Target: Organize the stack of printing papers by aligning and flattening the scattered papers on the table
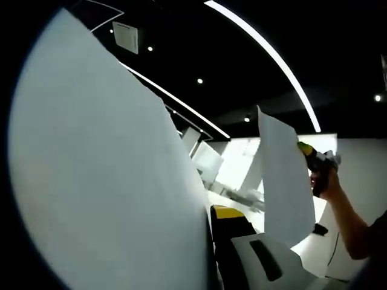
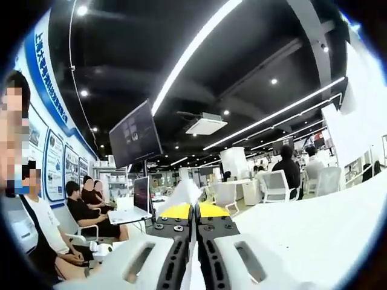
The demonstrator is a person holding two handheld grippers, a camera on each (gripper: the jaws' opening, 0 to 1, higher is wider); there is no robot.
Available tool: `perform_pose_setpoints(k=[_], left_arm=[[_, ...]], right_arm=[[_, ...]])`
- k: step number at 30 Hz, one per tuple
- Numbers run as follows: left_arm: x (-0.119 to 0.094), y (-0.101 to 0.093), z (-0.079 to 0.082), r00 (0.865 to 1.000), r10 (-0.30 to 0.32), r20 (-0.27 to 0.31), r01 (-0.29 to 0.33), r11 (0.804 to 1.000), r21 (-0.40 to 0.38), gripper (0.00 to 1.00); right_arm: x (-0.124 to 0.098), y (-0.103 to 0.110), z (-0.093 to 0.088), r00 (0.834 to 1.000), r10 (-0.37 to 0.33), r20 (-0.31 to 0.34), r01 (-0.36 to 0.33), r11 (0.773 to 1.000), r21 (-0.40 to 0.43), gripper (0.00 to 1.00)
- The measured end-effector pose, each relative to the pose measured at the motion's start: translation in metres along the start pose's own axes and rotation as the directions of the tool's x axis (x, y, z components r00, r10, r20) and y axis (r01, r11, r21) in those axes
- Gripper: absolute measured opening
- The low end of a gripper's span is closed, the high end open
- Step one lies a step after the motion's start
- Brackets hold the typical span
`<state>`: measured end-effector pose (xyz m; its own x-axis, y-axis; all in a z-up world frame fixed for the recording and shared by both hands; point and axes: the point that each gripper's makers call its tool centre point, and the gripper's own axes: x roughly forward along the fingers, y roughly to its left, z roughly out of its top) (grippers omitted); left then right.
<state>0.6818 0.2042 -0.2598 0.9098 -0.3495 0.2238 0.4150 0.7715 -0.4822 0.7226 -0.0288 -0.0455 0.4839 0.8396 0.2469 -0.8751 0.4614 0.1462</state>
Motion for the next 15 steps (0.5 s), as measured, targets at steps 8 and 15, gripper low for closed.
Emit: perform_pose_setpoints(k=[8, 15], left_arm=[[0.0, -0.001, 0.0, 1.0, -0.006, 0.0, 0.006, 1.0, 0.005, 0.08], [0.001, -0.001, 0.0, 1.0, -0.007, 0.002, 0.007, 1.0, 0.005, 0.08]], right_arm=[[0.012, -0.004, -0.023, 0.999, 0.028, -0.042, -0.026, 0.999, 0.043, 0.0], [0.017, -0.009, -0.042, 0.996, 0.043, -0.077, -0.039, 0.997, 0.062, 0.0]])
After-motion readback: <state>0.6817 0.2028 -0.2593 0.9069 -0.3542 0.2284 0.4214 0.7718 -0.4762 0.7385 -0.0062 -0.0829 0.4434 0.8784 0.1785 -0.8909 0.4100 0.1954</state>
